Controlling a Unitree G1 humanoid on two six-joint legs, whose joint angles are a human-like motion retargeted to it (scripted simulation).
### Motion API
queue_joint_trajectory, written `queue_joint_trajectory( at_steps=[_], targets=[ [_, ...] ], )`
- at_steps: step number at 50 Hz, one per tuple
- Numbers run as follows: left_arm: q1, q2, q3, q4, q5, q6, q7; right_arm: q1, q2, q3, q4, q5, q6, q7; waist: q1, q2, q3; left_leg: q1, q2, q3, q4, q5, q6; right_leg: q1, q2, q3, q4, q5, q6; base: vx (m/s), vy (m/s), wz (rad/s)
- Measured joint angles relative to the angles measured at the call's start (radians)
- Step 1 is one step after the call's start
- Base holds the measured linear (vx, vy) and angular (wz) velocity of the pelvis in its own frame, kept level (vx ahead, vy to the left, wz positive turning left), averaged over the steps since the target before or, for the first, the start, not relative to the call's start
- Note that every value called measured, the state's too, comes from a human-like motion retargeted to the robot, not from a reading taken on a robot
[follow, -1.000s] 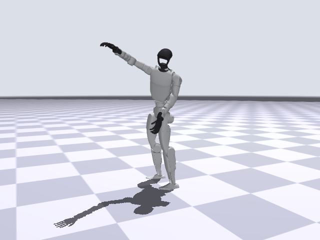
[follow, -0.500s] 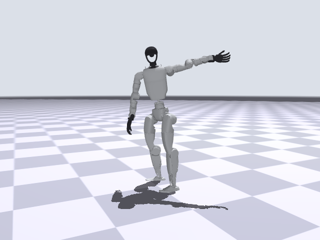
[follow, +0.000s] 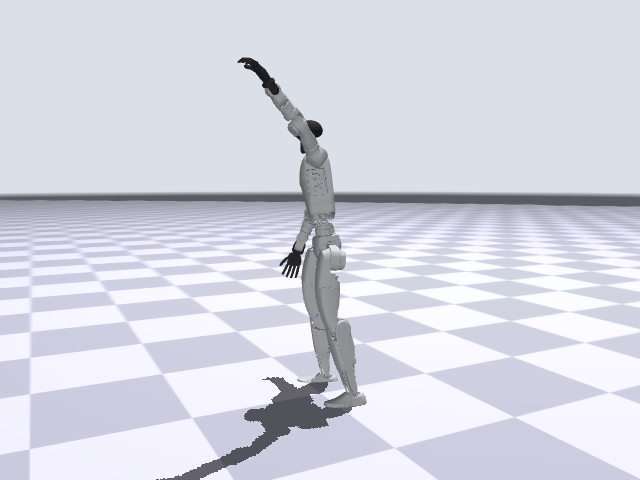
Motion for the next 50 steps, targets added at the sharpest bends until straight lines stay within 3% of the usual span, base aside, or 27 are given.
queue_joint_trajectory(
  at_steps=[3,7,13,21,28,33,35,38,40,41,42,43,44,50],
  targets=[
    [0.234,0.000,0.088,-0.037,0.034,-0.005,0.038,-0.017,0.065,0.054,-0.029,0.011,-0.016,-0.001,-0.126,-0.030,0.036,0.016,0.008,0.055,0.000,-0.007,0.022,-0.022,0.011,0.059,0.002,0.015,0.028,-0.01,-0.04,-1.03],
    [0.255,0.000,0.023,-0.080,0.110,-0.002,0.004,-0.067,0.201,0.065,0.010,0.023,-0.006,0.000,-0.288,-0.134,0.128,0.042,0.015,0.117,-0.013,-0.011,0.039,-0.041,0.028,0.123,-0.002,0.036,0.067,-0.03,-0.03,-0.86],
    [0.255,0.000,-0.067,-0.147,0.185,-0.019,-0.065,-0.122,0.414,-0.051,0.170,0.125,0.013,-0.026,-0.448,-0.357,0.232,0.076,0.042,0.194,-0.030,-0.010,0.029,-0.055,0.075,0.196,-0.021,0.074,0.100,-0.05,-0.08,-0.72],
    [0.255,0.000,-0.035,-0.118,0.181,0.001,-0.195,-0.194,0.602,-0.395,0.283,0.401,-0.003,-0.114,-0.516,-0.697,0.307,0.083,0.077,0.263,-0.026,-0.007,0.009,-0.073,0.129,0.257,-0.048,0.122,0.100,-0.07,-0.07,-0.47],
    [0.255,0.000,0.135,0.013,0.050,0.082,-0.338,-0.296,0.504,-0.724,0.237,0.627,-0.058,-0.192,-0.469,-0.751,0.330,-0.074,0.098,0.248,-0.013,-0.003,0.030,-0.212,0.147,0.246,-0.071,0.165,0.100,-0.03,0.04,0.07],
    [0.255,0.000,0.301,0.301,0.006,0.191,-0.388,-0.361,0.338,-0.912,0.279,0.659,-0.064,-0.248,-0.403,-0.775,0.325,-0.194,0.106,0.185,0.000,-0.003,0.045,-0.294,0.143,0.190,-0.073,0.173,0.100,-0.02,0.10,0.51],
    [0.255,0.000,0.320,0.474,-0.006,0.236,-0.381,-0.357,0.249,-0.978,0.323,0.662,-0.059,-0.286,-0.374,-0.783,0.285,-0.236,0.111,0.149,0.009,-0.005,0.047,-0.313,0.141,0.157,-0.074,0.171,0.100,0.01,0.11,0.75],
    [0.255,-0.126,0.315,0.474,-0.029,0.410,-0.327,-0.303,0.106,-1.074,0.371,0.690,-0.058,-0.343,-0.318,-0.794,0.194,-0.301,0.118,0.084,0.028,-0.010,0.045,-0.332,0.137,0.096,-0.076,0.162,0.097,0.04,0.10,0.86],
    [0.255,-0.424,0.122,0.474,-0.050,0.456,-0.305,-0.260,0.031,-0.969,0.386,0.703,-0.050,-0.376,-0.417,-0.793,-0.058,-0.339,0.130,0.052,0.060,-0.026,0.035,-0.335,0.142,0.066,-0.080,0.154,0.084,0.10,0.05,0.63],
    [-0.059,-0.925,-0.451,0.311,-0.123,0.286,-0.160,-0.195,-0.048,-0.786,0.375,0.716,-0.069,-0.391,-0.440,-0.777,-0.271,-0.254,0.070,0.076,0.032,-0.029,0.042,-0.277,0.083,0.087,-0.066,0.132,0.093,0.16,0.10,0.32],
    [-0.350,-1.330,-0.952,0.188,-0.218,0.140,0.014,-0.117,-0.186,-0.713,0.370,0.735,-0.087,-0.404,-0.363,-0.747,-0.353,-0.158,0.026,0.095,-0.002,-0.027,0.046,-0.209,0.042,0.103,-0.053,0.110,0.100,0.14,0.16,-0.02],
    [-0.596,-1.546,-1.308,0.143,-0.356,0.043,0.246,-0.012,-0.443,-0.857,0.378,0.765,-0.100,-0.414,-0.087,-0.690,-0.174,-0.041,0.014,0.103,-0.049,-0.018,0.043,-0.120,0.036,0.106,-0.043,0.091,0.100,0.08,0.14,-0.04],
    [-0.686,-1.608,-1.440,0.125,-0.414,0.003,0.325,0.033,-0.566,-0.933,0.369,0.770,-0.108,-0.413,0.045,-0.673,-0.096,0.004,0.010,0.098,-0.064,-0.016,0.040,-0.082,0.033,0.100,-0.037,0.081,0.098,0.04,0.11,0.15],
    [-0.711,-1.484,-1.517,0.040,-0.477,-0.083,0.300,0.010,-0.811,-0.970,0.234,0.595,-0.133,-0.373,0.316,-0.731,-0.006,0.003,0.009,0.020,-0.057,-0.016,0.024,-0.045,0.019,0.021,-0.004,0.040,0.078,0.03,0.02,0.68]
  ],
)
